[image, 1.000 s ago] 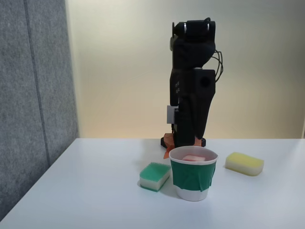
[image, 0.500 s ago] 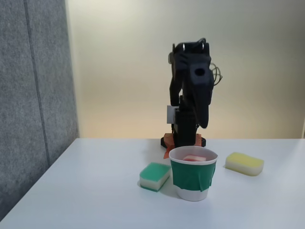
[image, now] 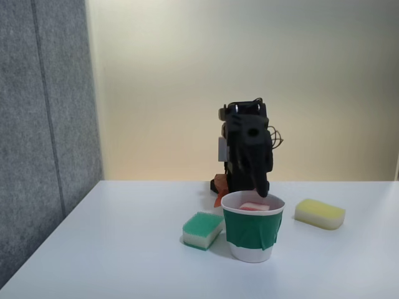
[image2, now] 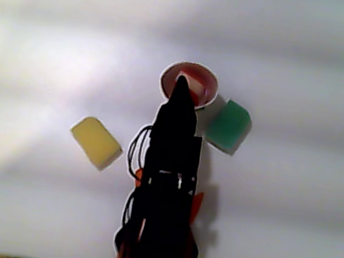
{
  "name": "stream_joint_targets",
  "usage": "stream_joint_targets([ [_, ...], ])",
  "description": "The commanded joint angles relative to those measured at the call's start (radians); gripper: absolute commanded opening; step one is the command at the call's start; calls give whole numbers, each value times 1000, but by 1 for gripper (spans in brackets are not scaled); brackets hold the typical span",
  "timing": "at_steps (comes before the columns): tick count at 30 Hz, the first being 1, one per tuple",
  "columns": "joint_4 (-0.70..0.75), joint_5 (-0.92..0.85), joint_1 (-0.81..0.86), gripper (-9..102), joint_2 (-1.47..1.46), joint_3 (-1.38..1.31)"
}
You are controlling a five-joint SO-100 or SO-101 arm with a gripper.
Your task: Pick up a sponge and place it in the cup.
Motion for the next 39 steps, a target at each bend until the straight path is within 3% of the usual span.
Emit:
stream_joint_targets([
  [1, -75, 6, 2, 0, 26, 77],
  [3, -132, 11, -3, 0, 26, 147],
  [10, 123, 0, -3, 0, 25, 147],
  [14, 199, 0, -6, 0, 25, 147],
  [34, 204, 43, -35, 0, 25, 147],
  [39, 322, 44, -35, 0, 25, 147],
])
